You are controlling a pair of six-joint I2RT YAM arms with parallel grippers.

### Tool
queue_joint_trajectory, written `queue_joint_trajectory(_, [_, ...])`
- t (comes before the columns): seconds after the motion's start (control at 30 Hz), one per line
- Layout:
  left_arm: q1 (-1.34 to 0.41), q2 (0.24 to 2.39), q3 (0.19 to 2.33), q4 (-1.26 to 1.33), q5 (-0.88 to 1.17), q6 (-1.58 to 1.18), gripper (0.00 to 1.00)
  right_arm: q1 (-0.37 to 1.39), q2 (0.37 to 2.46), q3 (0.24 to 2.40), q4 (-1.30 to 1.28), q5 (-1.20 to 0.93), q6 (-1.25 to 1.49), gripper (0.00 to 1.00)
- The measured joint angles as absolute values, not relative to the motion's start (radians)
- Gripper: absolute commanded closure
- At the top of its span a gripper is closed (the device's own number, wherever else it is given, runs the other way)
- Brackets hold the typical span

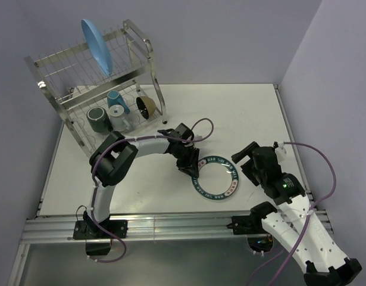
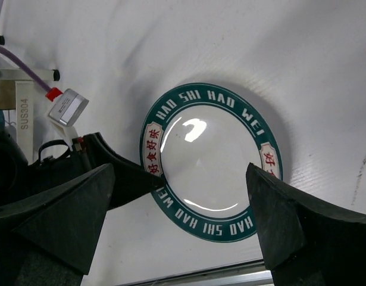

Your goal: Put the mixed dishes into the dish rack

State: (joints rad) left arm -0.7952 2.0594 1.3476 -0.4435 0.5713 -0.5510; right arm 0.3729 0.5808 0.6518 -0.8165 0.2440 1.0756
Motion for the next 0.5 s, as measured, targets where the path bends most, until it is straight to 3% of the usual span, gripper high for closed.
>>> queue_joint_trajectory(0.1, [-0.794,2.09,1.341,-0.375,0.615,-0.576,0.99,0.368,0.594,0.661,-0.82,0.245,1.061,0.02])
queue_joint_trajectory(0.33, [-0.775,2.075,1.264,-0.245,0.699,-0.627,1.0,0.364,0.654,0.708,-0.817,0.238,0.973,0.02])
queue_joint_trajectory(0.5, [-0.755,1.923,1.235,-0.356,0.574,-0.579,1.0,0.361,0.764,0.833,-0.808,0.202,0.792,0.02])
